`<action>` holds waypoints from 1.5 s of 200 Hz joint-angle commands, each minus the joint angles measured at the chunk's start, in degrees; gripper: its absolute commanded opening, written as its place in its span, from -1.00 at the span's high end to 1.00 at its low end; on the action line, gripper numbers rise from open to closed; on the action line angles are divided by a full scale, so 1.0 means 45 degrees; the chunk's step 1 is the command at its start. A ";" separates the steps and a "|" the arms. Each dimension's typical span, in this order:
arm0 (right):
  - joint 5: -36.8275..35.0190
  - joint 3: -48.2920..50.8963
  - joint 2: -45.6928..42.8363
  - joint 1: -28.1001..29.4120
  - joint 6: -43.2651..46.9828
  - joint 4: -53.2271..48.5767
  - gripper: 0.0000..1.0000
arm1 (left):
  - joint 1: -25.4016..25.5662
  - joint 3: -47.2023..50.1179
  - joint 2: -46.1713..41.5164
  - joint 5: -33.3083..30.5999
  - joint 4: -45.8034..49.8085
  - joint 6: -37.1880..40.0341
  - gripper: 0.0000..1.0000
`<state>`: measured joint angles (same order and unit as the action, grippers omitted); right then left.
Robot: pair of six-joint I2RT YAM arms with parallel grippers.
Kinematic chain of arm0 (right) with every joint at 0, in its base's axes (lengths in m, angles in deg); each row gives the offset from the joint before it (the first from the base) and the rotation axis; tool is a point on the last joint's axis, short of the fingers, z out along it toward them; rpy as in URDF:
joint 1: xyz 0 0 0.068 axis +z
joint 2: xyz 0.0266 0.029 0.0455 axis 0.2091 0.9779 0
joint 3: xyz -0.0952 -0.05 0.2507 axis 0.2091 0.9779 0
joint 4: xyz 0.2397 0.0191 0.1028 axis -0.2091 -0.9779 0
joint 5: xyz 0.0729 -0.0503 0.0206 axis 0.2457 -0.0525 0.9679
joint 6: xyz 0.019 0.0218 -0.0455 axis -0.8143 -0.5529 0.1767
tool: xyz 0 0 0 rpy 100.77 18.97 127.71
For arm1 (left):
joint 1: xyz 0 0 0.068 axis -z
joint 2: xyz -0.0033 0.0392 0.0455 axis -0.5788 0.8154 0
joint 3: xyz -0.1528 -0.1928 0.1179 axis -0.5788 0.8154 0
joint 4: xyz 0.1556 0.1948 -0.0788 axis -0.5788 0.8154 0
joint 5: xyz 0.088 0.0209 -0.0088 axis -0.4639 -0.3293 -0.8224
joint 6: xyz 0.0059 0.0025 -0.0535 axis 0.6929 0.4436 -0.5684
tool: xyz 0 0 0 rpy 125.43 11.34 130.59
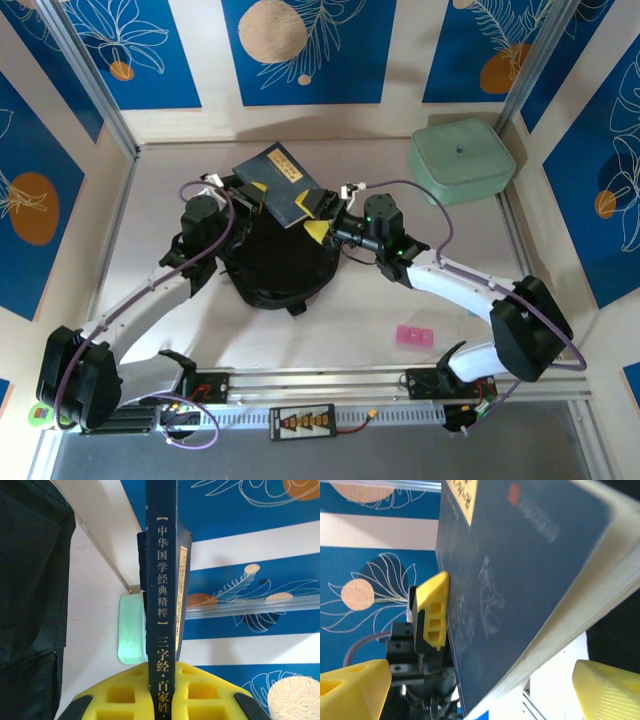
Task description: Pack books, pencil case, and school supplies into a backpack
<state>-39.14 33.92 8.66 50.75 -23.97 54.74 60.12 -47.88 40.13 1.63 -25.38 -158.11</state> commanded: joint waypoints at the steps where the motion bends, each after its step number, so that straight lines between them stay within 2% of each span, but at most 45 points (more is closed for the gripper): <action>1: -0.0782 -0.0505 0.0415 0.0116 -0.0789 0.0882 -0.84 | -0.0130 0.0266 -0.0446 -0.0490 -0.1887 -0.0986 1.00; 34: -0.1096 -0.1269 0.0770 0.0231 -0.0590 0.0643 -0.77 | -0.0131 0.0368 -0.0437 -0.0530 -0.2225 -0.1340 1.00; 58: -0.1172 -0.1504 0.1123 0.0253 -0.0713 0.0814 -0.57 | -0.0127 0.0443 -0.0448 -0.0644 -0.2225 -0.1437 1.00; 109: -0.1189 -0.1476 0.1813 0.0224 -0.0516 0.2085 0.21 | -0.0147 0.0709 -0.0338 -0.0458 -0.2460 -0.1319 1.00; 122: -0.1218 -0.1448 0.1874 0.0153 -0.0318 0.2052 0.57 | -0.0139 0.0804 -0.0395 -0.0319 -0.2352 -0.1075 1.00; 138: -0.1356 -0.1257 0.1723 0.0050 -0.0018 0.1794 0.74 | -0.0187 0.0947 -0.0560 -0.0192 -0.1776 -0.0457 0.69; 159: -0.1516 -0.0913 0.1089 -0.0150 0.0712 0.0862 0.86 | -0.0247 0.0959 -0.0954 0.0095 -0.0160 0.1436 0.19; 175: -0.1655 -0.0706 0.0361 -0.0305 0.1630 -0.0159 0.87 | -0.0210 0.0820 -0.1296 0.0820 0.0884 0.4404 -0.23; 188: -0.1666 -0.0674 -0.0287 -0.0470 0.2433 -0.1272 0.87 | -0.0191 0.0683 -0.1602 0.1396 0.2301 0.5733 -0.48; 212: -0.1529 -0.0618 -0.1392 -0.0892 0.3653 -0.3231 0.87 | -0.0006 0.0553 -0.1903 0.2203 0.4682 0.7946 -0.63; 254: -0.1577 -0.0220 -0.3065 -0.2072 0.4986 -0.5943 0.88 | 0.0942 -0.0547 -0.1587 0.2941 0.8761 1.2920 -0.66; 275: -0.1432 0.0206 -0.3728 -0.2668 0.5062 -0.6467 0.87 | 0.1347 -0.1655 -0.1335 0.2628 1.0881 1.5799 -0.78; 300: -0.1715 0.0415 -0.4211 -0.3116 0.5270 -0.7264 0.88 | 0.1379 -0.2470 -0.1192 0.1938 1.2537 1.7918 -0.87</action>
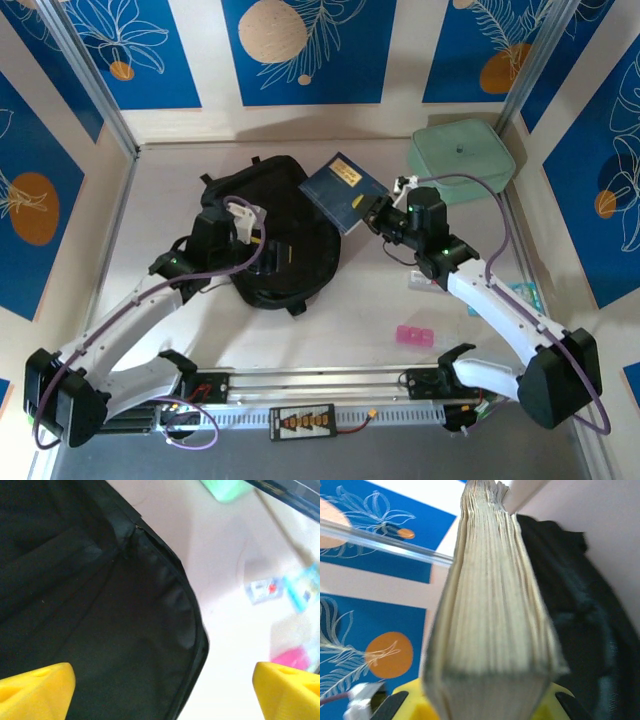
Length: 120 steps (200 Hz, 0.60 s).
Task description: Pack books, pencil case, and school supplies into a backpack
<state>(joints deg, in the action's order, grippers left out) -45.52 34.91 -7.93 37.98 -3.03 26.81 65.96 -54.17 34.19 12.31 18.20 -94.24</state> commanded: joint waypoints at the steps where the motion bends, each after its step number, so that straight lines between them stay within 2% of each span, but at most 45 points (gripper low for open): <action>1: -0.0301 0.0198 -0.0529 -0.0294 0.0612 -0.1090 0.87 | 0.0080 -0.1147 0.0165 -0.0509 0.2941 0.3766 -0.87; 17: -0.0320 0.0341 -0.0808 -0.0592 0.0454 -0.1394 0.87 | 0.0095 -0.2426 0.1024 -0.1037 0.4985 0.4364 -0.87; 32: -0.0395 0.0561 -0.1018 -0.0836 0.0293 -0.1416 0.87 | 0.0145 -0.2931 0.1789 -0.1056 0.5978 0.4983 -0.83; 54: -0.0081 0.0560 -0.1041 -0.1420 0.0111 -0.1711 0.85 | 0.0817 -0.2848 0.2385 -0.1565 0.6305 0.6250 -0.86; 61: 0.0006 0.0481 -0.1041 -0.1615 0.0109 -0.1912 0.84 | 0.1084 -0.2768 0.2506 -0.2021 0.6282 0.6558 -1.00; 71: 0.0182 0.0421 -0.1041 -0.1856 0.0165 -0.2046 0.84 | 0.1365 -0.2743 0.2738 -0.2546 0.6345 0.6901 -1.00; 120: 0.0833 0.0496 -0.1384 -0.2804 0.0068 -0.2571 0.85 | 0.2416 -0.2853 0.3553 -0.3213 0.6597 0.7855 -0.99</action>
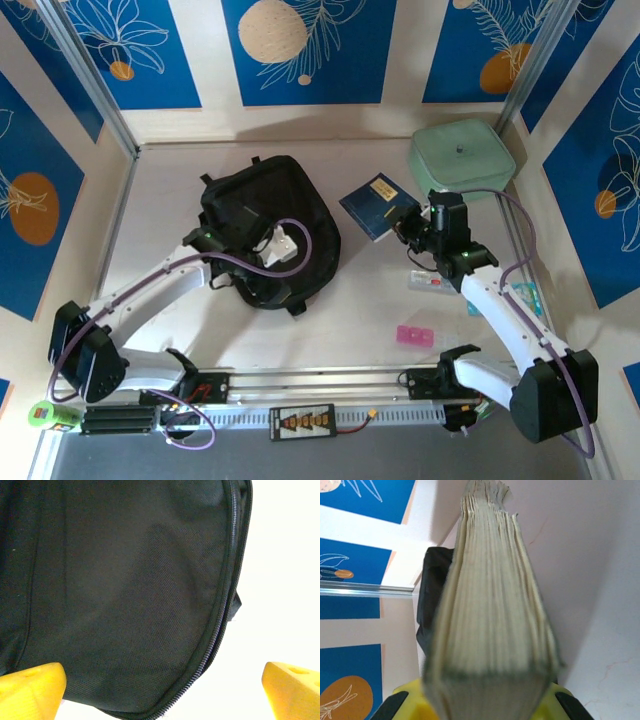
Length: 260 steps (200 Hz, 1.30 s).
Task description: Pack books, pencil case, and school supplies into a backpack
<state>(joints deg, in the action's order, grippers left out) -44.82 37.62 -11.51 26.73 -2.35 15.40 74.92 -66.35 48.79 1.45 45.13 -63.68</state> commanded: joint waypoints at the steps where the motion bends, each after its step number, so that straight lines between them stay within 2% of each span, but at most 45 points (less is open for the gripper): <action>1: 0.0684 -0.0098 -0.0601 -0.0324 -0.0097 -0.0034 0.85 | 0.0437 -0.0152 0.0341 -0.0811 0.0626 0.1091 -0.99; 27: 0.0923 0.0237 -0.0930 -0.0621 -0.0261 -0.0060 0.84 | 0.0738 -0.0140 0.1148 -0.1805 0.0865 0.1431 -0.91; 54: 0.0769 0.0374 -0.1207 -0.0640 -0.0397 -0.0212 0.86 | 0.1151 -0.0391 0.1956 -0.2897 0.0684 0.1373 -0.74; 95: 0.0497 0.0592 -0.1549 -0.0626 -0.0706 -0.0219 0.86 | 0.1302 -0.0680 0.2510 -0.4729 0.0189 0.1508 -0.33; 135: 0.0477 0.0730 -0.1609 -0.0606 -0.0870 -0.0308 0.86 | 0.1290 -0.0860 0.2579 -0.4486 0.0176 0.1533 -0.09; 164: 0.0476 0.0846 -0.1611 -0.0610 -0.0965 -0.0326 0.86 | 0.1473 -0.0846 0.2545 -0.3577 0.0317 0.1758 0.02; 196: 0.0389 0.0941 -0.1702 -0.0624 -0.0989 -0.0481 0.86 | 0.1752 -0.0835 0.1987 -0.3697 -0.0054 0.2038 0.34; 260: 0.0343 0.0908 -0.1912 -0.0816 -0.0789 -0.1024 0.88 | 0.1738 -0.0826 0.0736 -0.3815 -0.0644 0.2377 0.82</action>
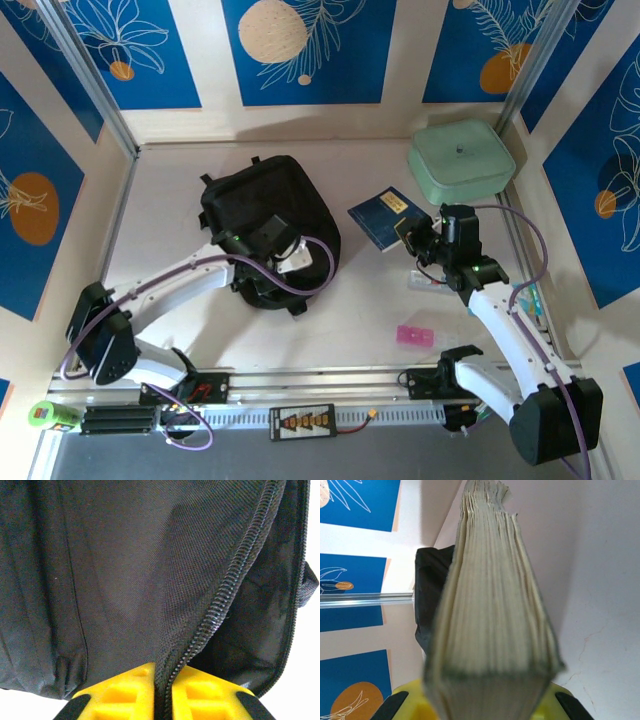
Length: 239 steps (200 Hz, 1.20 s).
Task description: Pack books, pencil case, and school supplies into a backpack
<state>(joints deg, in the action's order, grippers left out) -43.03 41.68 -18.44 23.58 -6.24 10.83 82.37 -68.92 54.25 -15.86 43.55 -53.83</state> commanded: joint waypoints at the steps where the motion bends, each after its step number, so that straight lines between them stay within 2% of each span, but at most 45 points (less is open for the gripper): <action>1: -0.0047 0.0004 -0.0368 -0.0126 0.0073 -0.0012 0.87 | 0.0082 -0.0260 -0.0493 0.0014 -0.0297 0.0182 0.83; 24: 0.0010 0.0040 -0.0519 -0.0156 0.0147 -0.0043 0.87 | 0.0064 -0.0345 -0.0712 -0.0139 -0.0593 0.0028 0.92; 66: 0.0076 -0.0091 -0.1164 -0.0238 0.0533 -0.0721 0.88 | -0.0227 -0.0535 -0.1580 -0.0796 -0.2026 -0.0716 0.97; 97: -0.0956 -0.0358 -0.1976 -0.0202 0.0988 -0.2424 0.88 | -0.0369 -0.0396 -0.2196 -0.1658 -0.3901 -0.1471 1.00; 116: -0.1238 -0.0387 -0.2365 -0.0201 0.1156 -0.3384 0.89 | -0.0377 0.0041 -0.2681 -0.1158 -0.5312 -0.1592 1.00; 141: -0.0452 -0.0251 -0.2821 -0.0016 0.1301 -0.3778 0.89 | -0.0375 0.0593 -0.3080 -0.0531 -0.7060 -0.1651 1.00; 185: 0.0373 0.0315 -0.3026 0.1900 0.1398 -0.2285 0.91 | -0.0382 0.1001 -0.3074 0.0409 -0.7866 -0.1513 1.00; 215: 0.0198 0.0403 -0.1618 0.3336 0.0790 -0.0721 0.91 | -0.0384 0.1381 -0.3425 0.0933 -0.8363 -0.1524 1.00; 239: 0.0249 0.0274 -0.0233 0.3984 0.0286 0.0767 0.90 | -0.0369 0.1461 -0.3524 0.0873 -0.8252 -0.1435 1.00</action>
<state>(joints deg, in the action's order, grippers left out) -43.36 42.69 -23.67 39.14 -2.42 4.16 80.86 -62.04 41.20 -14.33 12.60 -59.88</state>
